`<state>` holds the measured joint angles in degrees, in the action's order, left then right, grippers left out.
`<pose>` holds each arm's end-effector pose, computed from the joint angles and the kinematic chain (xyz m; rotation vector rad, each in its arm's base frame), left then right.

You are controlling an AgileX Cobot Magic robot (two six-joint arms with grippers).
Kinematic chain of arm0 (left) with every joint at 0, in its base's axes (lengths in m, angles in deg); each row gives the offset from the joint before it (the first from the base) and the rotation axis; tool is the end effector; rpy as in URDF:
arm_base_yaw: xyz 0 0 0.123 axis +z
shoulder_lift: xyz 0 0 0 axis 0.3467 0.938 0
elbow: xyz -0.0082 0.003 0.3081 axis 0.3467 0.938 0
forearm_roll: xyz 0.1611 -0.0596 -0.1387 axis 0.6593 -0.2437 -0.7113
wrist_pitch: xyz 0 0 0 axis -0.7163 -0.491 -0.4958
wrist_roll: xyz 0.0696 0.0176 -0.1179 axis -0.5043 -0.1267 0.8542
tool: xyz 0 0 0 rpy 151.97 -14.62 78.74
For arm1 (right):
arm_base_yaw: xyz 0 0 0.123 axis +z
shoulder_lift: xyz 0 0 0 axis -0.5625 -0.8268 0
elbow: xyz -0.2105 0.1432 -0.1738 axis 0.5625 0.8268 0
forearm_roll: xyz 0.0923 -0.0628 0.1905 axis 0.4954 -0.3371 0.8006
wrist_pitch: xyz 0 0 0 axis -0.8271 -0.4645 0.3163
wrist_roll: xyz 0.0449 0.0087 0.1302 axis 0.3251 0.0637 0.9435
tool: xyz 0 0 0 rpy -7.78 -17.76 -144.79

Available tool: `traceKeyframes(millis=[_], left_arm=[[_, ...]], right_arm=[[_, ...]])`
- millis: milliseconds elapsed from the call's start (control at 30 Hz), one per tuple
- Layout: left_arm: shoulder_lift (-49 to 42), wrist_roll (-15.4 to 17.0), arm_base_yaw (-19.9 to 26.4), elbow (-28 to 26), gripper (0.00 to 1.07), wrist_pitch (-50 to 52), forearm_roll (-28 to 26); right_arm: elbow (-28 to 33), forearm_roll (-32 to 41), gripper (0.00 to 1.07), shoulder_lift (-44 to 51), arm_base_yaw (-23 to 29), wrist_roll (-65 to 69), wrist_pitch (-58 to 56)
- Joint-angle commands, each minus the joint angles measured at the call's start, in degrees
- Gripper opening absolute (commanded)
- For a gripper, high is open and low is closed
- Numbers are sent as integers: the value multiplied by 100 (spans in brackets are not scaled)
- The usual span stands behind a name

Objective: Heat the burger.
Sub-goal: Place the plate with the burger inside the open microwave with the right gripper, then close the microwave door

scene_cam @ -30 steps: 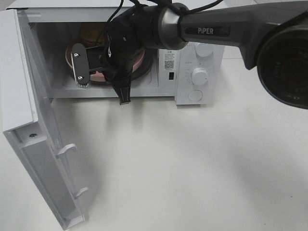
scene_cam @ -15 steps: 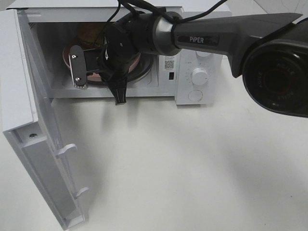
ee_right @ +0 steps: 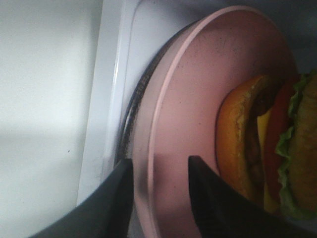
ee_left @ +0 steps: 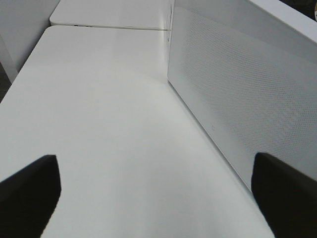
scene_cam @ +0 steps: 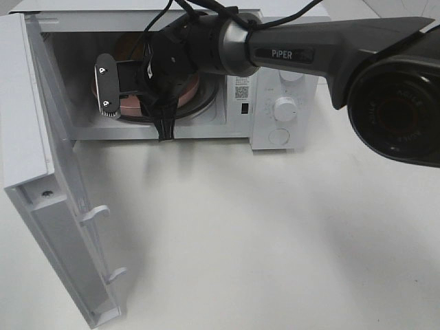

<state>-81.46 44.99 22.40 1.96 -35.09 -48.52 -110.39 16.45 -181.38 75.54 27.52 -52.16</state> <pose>-0.0136 -0.0082 0.2443 -0.0066 2.0151 -0.0349 0.4431 0.3682 0.1542 -1.9091 1.3567 -0.3920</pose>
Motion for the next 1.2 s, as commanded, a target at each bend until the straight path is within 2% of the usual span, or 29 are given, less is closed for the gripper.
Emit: traceKeyframes(millis=[33, 400, 667, 733, 833, 1067, 1200], left_arm=[[-120, 0, 11, 6, 100, 23, -6], [-120, 0, 11, 6, 100, 23, -6], [-120, 0, 11, 6, 100, 23, -6], [-120, 0, 11, 6, 100, 23, -6], [-120, 0, 11, 6, 100, 23, -6], [-120, 0, 11, 6, 100, 23, -6], [-120, 0, 11, 6, 100, 23, -6]], right_arm=[[-11, -34, 42, 29, -6, 155, -138], [40, -34, 46, 103, 6, 676, -327], [877, -57, 57, 521, 6, 693, 172], [1375, -86, 65, 819, 6, 693, 625], [1730, -103, 70, 991, 6, 693, 785], [2464, -361, 76, 1461, 6, 676, 1364], [2790, -493, 76, 1673, 6, 693, 1616]])
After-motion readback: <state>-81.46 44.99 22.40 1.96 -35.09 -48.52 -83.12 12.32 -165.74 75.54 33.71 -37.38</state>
